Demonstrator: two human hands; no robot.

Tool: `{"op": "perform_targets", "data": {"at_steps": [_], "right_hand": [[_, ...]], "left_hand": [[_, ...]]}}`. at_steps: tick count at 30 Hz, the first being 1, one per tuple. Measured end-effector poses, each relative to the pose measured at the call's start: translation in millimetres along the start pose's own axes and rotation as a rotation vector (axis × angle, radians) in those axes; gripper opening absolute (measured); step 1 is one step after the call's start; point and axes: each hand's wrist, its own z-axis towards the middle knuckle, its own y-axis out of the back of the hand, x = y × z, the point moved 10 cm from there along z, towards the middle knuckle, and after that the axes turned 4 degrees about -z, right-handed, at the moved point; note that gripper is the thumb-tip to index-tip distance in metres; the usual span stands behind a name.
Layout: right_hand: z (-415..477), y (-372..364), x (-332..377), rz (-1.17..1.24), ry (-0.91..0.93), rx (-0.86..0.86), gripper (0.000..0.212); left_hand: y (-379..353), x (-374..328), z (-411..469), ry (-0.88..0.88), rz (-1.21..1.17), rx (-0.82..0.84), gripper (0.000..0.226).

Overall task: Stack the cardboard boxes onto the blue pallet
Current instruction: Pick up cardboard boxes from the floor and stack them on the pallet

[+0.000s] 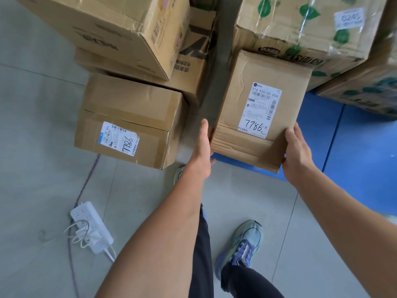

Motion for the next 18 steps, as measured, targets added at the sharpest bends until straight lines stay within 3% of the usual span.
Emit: {"op": "perform_targets", "data": {"at_steps": [12, 18], "right_hand": [[-13.9, 2.5, -17.9, -0.01, -0.041, 0.019, 0.035], [-17.2, 4.8, -20.5, -0.014, -0.037, 0.031, 0.033]], "left_hand": [[11.2, 22.2, -10.9, 0.032, 0.01, -0.018, 0.09], [9.9, 21.6, -12.9, -0.008, 0.034, -0.006, 0.109]]}}
